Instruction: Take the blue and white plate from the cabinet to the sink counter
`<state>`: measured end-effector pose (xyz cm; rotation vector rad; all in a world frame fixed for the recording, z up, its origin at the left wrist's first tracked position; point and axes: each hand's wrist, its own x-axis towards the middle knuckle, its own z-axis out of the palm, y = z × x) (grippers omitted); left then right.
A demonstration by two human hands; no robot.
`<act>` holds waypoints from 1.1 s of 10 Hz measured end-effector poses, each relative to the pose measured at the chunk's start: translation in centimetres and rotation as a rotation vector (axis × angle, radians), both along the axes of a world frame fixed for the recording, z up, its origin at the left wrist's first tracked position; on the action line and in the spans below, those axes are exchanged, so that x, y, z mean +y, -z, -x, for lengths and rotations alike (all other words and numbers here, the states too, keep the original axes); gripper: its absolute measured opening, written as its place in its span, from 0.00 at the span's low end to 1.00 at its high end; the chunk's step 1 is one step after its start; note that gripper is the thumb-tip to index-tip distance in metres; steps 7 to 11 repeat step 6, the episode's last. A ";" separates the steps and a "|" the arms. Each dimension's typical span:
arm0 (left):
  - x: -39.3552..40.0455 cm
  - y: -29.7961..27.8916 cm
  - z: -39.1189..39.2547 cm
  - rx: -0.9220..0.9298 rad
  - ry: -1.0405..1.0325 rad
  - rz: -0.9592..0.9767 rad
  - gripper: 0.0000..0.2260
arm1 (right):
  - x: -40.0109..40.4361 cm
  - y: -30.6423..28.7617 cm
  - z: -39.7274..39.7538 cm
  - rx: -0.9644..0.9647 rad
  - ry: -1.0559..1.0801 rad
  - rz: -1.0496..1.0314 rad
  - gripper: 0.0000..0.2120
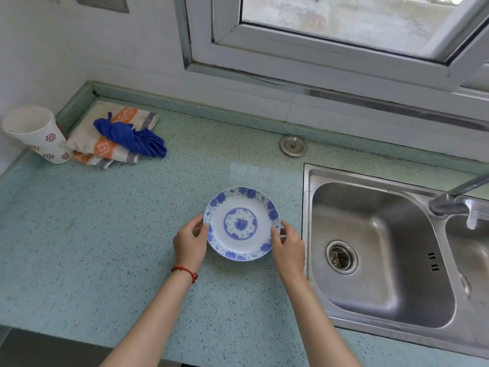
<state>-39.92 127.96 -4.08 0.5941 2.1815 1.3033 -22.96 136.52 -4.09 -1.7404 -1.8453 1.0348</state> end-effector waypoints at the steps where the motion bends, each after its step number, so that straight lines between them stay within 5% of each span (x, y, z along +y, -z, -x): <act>1: -0.5 -0.3 -0.1 0.080 0.086 0.018 0.14 | -0.8 -0.5 -0.1 -0.030 -0.029 -0.018 0.20; 5: -2.9 -2.7 -0.6 0.483 0.550 0.237 0.19 | -4.0 -3.3 -2.6 -0.294 -0.287 -0.181 0.21; 11: -3.4 -3.8 -1.3 0.550 0.575 0.243 0.19 | -4.4 -4.5 -3.0 -0.302 -0.306 -0.225 0.21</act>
